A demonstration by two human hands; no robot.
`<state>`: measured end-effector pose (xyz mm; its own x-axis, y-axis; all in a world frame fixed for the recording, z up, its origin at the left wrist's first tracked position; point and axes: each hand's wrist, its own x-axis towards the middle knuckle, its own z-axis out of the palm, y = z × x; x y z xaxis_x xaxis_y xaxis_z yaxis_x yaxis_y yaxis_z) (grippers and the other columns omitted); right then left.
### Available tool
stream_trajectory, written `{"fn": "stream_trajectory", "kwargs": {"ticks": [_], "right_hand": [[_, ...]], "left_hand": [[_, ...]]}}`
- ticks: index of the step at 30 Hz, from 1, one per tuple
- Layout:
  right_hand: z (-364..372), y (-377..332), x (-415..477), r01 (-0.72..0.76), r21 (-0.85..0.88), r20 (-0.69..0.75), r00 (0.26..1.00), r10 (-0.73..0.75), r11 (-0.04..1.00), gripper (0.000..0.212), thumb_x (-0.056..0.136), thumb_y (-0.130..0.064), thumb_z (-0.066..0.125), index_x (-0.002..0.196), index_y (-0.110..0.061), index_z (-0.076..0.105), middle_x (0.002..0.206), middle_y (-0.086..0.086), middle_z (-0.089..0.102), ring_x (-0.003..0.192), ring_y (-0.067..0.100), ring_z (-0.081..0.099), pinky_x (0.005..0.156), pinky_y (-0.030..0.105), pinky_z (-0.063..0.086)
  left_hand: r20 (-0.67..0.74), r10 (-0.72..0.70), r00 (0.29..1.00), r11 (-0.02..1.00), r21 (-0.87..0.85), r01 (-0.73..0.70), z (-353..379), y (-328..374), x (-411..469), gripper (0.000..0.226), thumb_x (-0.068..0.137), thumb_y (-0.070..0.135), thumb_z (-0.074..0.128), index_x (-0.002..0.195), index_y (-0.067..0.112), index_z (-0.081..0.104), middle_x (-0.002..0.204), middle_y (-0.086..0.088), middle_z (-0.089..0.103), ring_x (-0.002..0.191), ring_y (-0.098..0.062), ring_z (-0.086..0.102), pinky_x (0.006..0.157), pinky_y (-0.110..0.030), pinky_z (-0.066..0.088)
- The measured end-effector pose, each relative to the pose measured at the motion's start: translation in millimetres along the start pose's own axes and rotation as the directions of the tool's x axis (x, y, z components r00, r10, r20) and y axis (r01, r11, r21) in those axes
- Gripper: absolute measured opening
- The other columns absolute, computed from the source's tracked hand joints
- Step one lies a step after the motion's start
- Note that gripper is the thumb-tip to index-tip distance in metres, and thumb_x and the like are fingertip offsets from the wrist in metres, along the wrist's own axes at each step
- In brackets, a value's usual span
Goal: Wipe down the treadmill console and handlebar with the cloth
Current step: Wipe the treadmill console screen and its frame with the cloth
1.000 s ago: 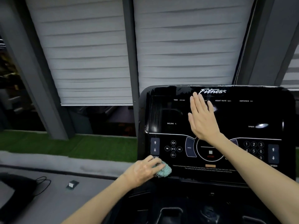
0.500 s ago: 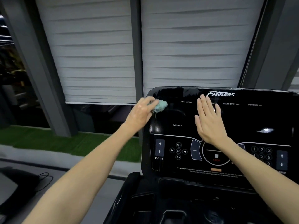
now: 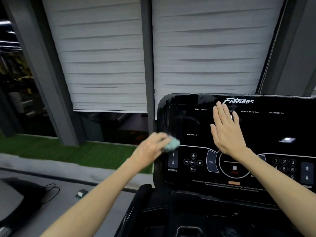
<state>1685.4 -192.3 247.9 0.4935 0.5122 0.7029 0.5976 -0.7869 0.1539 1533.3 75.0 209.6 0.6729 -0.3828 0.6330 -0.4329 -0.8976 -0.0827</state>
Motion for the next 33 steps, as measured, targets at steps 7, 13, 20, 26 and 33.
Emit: {"fn": "stream_trajectory", "kwargs": {"ticks": [7,13,20,26,33], "right_hand": [[1,1,-1,-0.004,0.006,0.007,1.000,0.004,1.000,0.061,0.098,-0.031,0.023,0.151,0.000,0.020,0.160,0.015,0.012,0.148,0.028,0.012,0.114,0.050,0.019],[0,0,-1,-0.007,-0.004,0.015,1.000,0.007,1.000,0.062,0.098,-0.031,0.022,0.151,0.000,0.019,0.160,0.015,0.013,0.148,0.029,0.012,0.114,0.051,0.019],[0,0,-1,-0.010,-0.007,0.020,1.000,0.010,1.000,0.062,0.098,-0.031,0.024,0.150,0.001,0.022,0.160,0.016,0.015,0.147,0.030,0.015,0.113,0.051,0.020],[-3,3,-1,0.006,-0.019,0.049,0.999,-0.005,1.000,0.062,0.098,-0.033,0.022,0.150,0.001,0.021,0.160,0.016,0.014,0.147,0.030,0.015,0.113,0.050,0.021],[-6,2,-1,-0.009,-0.011,0.073,0.997,0.009,1.000,0.062,0.099,-0.033,0.022,0.151,0.000,0.020,0.160,0.015,0.013,0.148,0.030,0.013,0.113,0.051,0.021]], "left_hand": [[-0.130,-0.090,0.987,0.990,0.096,0.103,-40,-41,95,0.056,0.066,-0.017,0.062,0.120,-0.003,0.062,0.114,-0.021,0.060,0.099,-0.038,0.060,0.090,-0.044,0.052],[-0.150,-0.059,0.987,0.996,0.056,0.068,-12,-19,39,0.061,0.060,-0.011,0.070,0.118,0.003,0.060,0.113,-0.015,0.061,0.094,-0.025,0.053,0.085,-0.032,0.046],[0.114,0.042,0.993,0.994,-0.101,-0.031,41,34,-73,0.075,0.058,-0.006,0.077,0.126,0.013,0.050,0.120,0.001,0.045,0.099,-0.014,0.046,0.067,-0.031,0.058],[0.060,0.054,0.997,0.998,-0.009,-0.054,8,8,-15,0.063,0.065,-0.007,0.063,0.124,0.012,0.050,0.116,-0.007,0.052,0.096,-0.023,0.052,0.068,-0.034,0.059],[-0.144,-0.150,0.978,0.988,0.015,0.153,-32,-37,97,0.054,0.068,-0.015,0.061,0.119,0.001,0.064,0.113,-0.017,0.062,0.098,-0.036,0.060,0.084,-0.046,0.054]]}}
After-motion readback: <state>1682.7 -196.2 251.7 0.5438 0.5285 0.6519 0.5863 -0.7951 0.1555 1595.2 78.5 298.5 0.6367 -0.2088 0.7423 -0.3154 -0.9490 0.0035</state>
